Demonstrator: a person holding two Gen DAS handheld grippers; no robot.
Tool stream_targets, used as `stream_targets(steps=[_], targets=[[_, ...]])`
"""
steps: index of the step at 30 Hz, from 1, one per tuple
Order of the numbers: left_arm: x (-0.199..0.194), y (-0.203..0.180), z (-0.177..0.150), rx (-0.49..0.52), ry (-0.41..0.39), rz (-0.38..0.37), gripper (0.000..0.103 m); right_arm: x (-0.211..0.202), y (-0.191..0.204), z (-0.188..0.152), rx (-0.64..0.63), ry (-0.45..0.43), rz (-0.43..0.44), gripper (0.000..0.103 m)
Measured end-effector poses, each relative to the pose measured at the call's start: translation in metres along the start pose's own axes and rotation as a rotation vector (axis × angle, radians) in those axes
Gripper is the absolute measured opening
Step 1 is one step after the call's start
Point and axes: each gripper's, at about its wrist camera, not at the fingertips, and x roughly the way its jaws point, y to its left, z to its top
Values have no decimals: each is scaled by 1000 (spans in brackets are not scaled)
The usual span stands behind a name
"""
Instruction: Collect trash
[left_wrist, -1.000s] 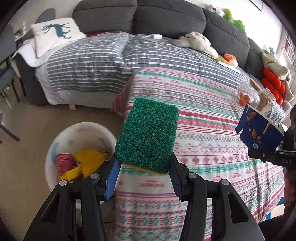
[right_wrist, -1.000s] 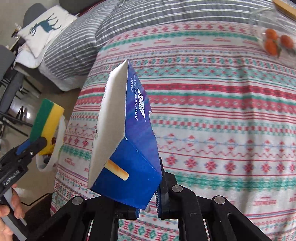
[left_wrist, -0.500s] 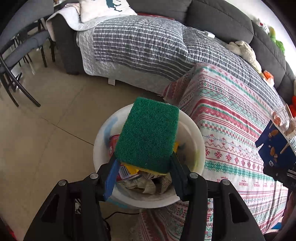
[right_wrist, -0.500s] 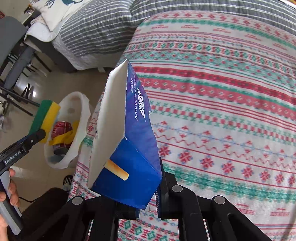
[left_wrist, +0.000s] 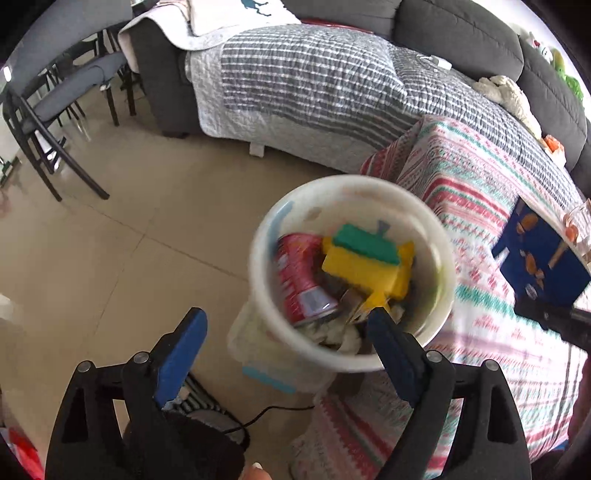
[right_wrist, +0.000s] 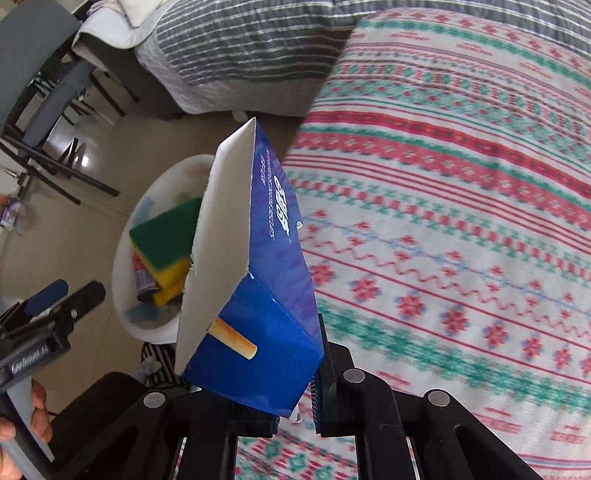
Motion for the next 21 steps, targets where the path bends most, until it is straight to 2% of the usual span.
stream_targets(steps=[9, 10, 12, 13, 14, 16, 21], targets=[[-10, 40, -16, -4, -27, 51, 91, 46, 49, 13, -61, 34, 46, 12], [-10, 43, -17, -7, -26, 51, 91, 46, 52, 14, -70, 17, 40, 16], [-10, 48, -18, -12, -23, 49, 91, 45, 58, 17, -96, -26, 58, 17], [-10, 49, -19, -13, -21, 49, 91, 46, 58, 18, -93, -34, 79, 25], [-10, 50, -20, -13, -20, 50, 91, 48, 57, 19, -83, -35, 93, 44], [-9, 50, -21, -11, -18, 52, 91, 47, 54, 18, -72, -51, 88, 60], [-13, 42, -21, -6, -20, 35, 91, 29, 47, 12, -61, -75, 75, 60]])
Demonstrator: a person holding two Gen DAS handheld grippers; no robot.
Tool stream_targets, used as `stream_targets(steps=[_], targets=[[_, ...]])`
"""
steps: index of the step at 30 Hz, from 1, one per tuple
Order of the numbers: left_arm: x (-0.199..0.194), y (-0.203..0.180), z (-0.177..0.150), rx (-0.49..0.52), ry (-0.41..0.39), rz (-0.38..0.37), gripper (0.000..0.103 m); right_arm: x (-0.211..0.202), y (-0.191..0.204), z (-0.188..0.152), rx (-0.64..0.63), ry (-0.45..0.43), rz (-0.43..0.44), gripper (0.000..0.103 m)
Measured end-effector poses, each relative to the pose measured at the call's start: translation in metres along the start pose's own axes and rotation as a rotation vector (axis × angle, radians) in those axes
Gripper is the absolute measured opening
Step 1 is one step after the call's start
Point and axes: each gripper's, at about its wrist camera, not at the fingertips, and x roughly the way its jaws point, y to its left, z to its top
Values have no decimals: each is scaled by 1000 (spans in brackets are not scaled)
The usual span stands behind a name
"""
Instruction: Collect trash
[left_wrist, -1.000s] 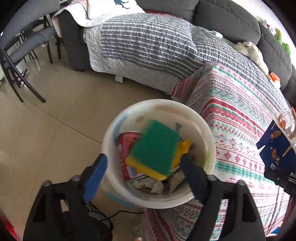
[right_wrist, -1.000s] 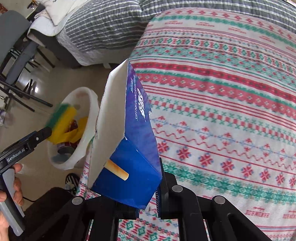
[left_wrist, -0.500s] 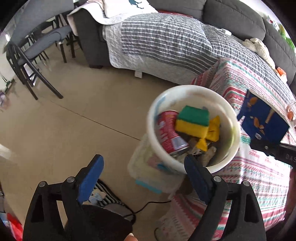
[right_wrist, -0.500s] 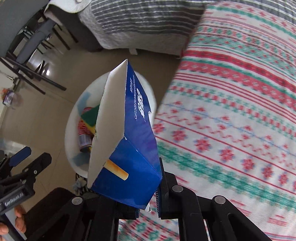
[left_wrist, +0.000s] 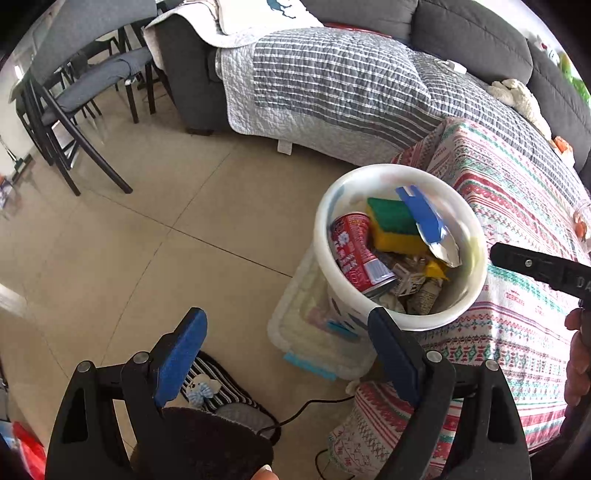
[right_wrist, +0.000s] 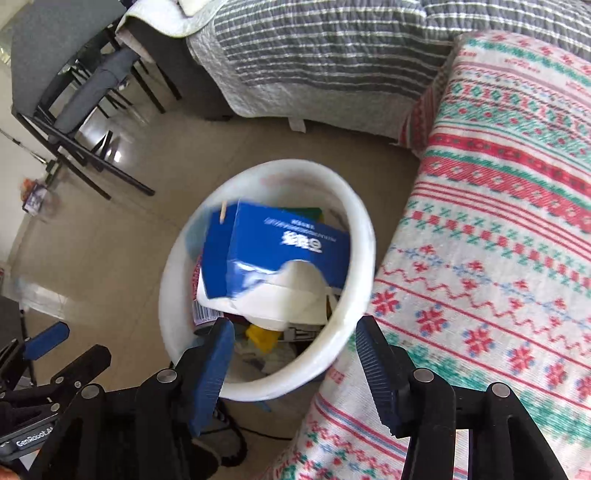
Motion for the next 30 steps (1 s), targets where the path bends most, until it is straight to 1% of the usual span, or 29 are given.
stream_targets(steps=[4, 8, 10, 11, 13, 15, 18, 19, 24, 27, 30], targets=[[-13, -15, -4, 11, -22, -33, 91, -26, -5, -3, -10, -19, -66, 65], [-34, -40, -13, 49, -62, -72, 92, -64, -15, -19, -35, -56, -169, 72], [-46, -54, -20, 73, -82, -88, 95, -86, -20, -30, -44, -93, -227, 75], [-52, -61, -24, 84, -94, -103, 97, -94, -22, -35, -47, -112, -251, 78], [-65, -75, -32, 105, -119, -132, 103, -114, -25, -49, -55, -160, -303, 83], [-77, -90, -39, 120, -146, -138, 103, -132, -28, -65, -59, -200, -347, 86], [-90, -110, -50, 146, -160, -161, 103, -151, -36, -87, -57, -235, -408, 92], [-93, -117, -54, 155, -159, -176, 103, -154, -38, -91, -55, -244, -425, 96], [-101, -137, -77, 169, -135, -208, 103, -182, -52, -127, -37, -305, -495, 97], [-103, -144, -89, 163, -126, -195, 103, -195, -59, -146, -12, -346, -510, 98], [-106, -152, -98, 175, -150, -156, 103, -198, -66, -165, 9, -375, -512, 99]])
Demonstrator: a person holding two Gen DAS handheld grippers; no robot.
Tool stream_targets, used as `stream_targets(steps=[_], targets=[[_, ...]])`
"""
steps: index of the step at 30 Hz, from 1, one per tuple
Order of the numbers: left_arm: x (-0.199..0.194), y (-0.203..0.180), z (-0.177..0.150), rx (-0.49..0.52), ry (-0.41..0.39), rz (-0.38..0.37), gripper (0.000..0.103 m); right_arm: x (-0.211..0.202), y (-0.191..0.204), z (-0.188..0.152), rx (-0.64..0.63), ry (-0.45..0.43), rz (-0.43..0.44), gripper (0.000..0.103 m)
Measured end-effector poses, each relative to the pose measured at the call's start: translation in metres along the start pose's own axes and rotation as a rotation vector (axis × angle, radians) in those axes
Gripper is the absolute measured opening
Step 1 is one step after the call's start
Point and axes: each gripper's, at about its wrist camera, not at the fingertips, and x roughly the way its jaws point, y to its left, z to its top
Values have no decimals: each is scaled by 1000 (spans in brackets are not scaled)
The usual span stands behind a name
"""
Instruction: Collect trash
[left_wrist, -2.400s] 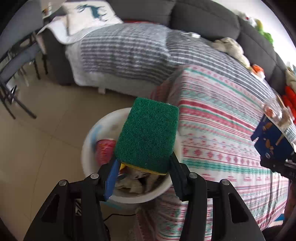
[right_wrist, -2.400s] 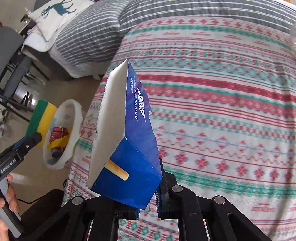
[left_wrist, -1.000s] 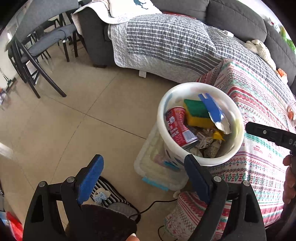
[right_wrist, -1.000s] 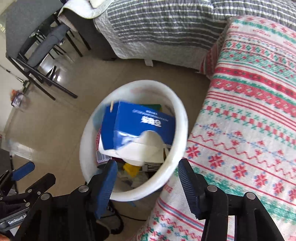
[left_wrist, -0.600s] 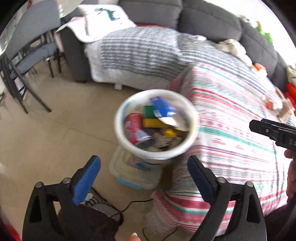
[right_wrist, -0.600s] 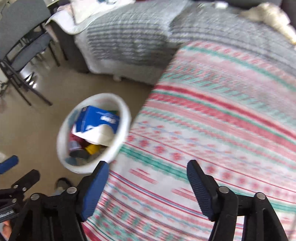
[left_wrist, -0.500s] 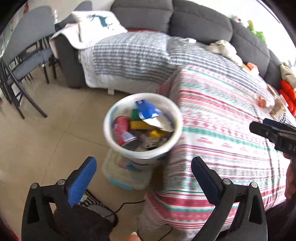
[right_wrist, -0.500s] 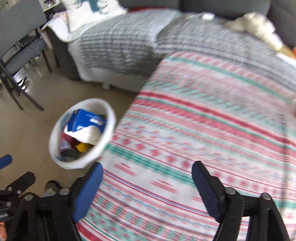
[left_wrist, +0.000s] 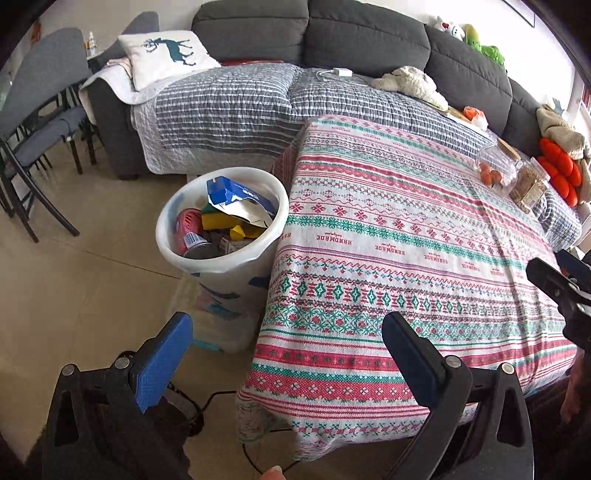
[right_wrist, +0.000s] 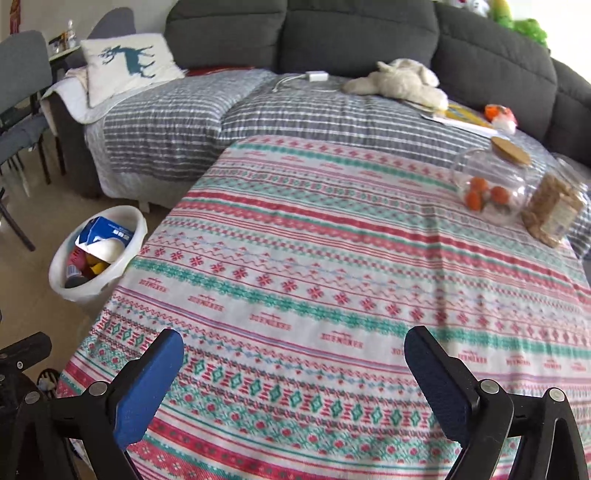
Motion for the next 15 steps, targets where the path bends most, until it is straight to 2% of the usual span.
stream_targets(steps=[6, 15], targets=[[-1, -7, -3, 19, -44, 74, 103, 14, -2, -17, -34, 44, -42, 99], [-1, -6, -1, 16, -49, 56, 103, 16, -10, -16, 16, 42, -37, 99]])
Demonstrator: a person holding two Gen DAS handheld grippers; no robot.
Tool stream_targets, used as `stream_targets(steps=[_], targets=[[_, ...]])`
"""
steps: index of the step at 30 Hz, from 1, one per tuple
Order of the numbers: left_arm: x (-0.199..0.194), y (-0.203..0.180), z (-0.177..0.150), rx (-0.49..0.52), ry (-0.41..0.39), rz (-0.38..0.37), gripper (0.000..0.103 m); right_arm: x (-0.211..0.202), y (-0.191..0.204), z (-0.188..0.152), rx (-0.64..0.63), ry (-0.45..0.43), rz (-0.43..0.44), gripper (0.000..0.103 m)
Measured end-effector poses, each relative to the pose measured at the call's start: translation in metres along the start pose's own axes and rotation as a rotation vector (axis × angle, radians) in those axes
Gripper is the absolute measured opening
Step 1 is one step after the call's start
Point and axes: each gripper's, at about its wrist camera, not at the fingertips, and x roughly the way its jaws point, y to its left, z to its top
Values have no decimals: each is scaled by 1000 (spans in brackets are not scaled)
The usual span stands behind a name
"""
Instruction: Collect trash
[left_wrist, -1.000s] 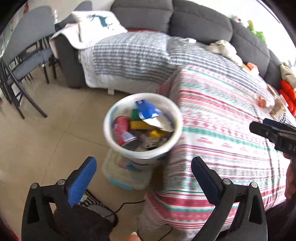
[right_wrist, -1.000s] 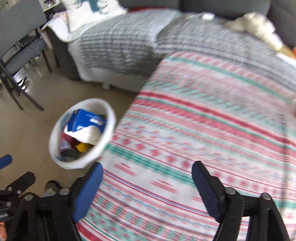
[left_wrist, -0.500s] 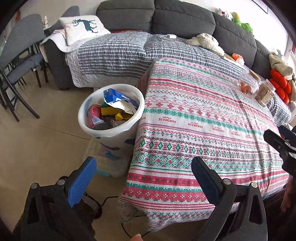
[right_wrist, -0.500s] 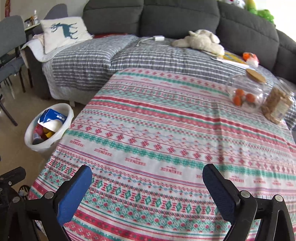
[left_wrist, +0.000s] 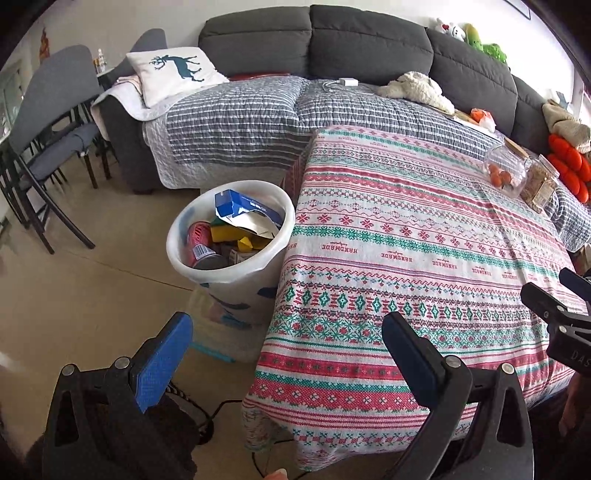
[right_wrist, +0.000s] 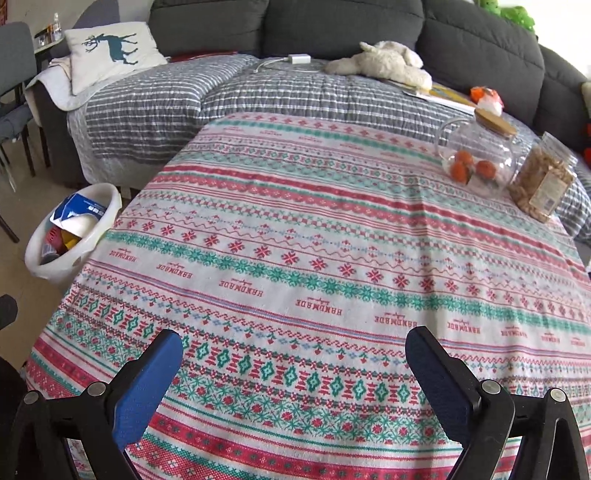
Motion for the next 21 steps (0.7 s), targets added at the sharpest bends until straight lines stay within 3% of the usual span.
stream_targets(steps=[21], targets=[[3, 4, -2, -8, 12, -4, 103, 0, 0, 1, 27, 8, 41, 99]])
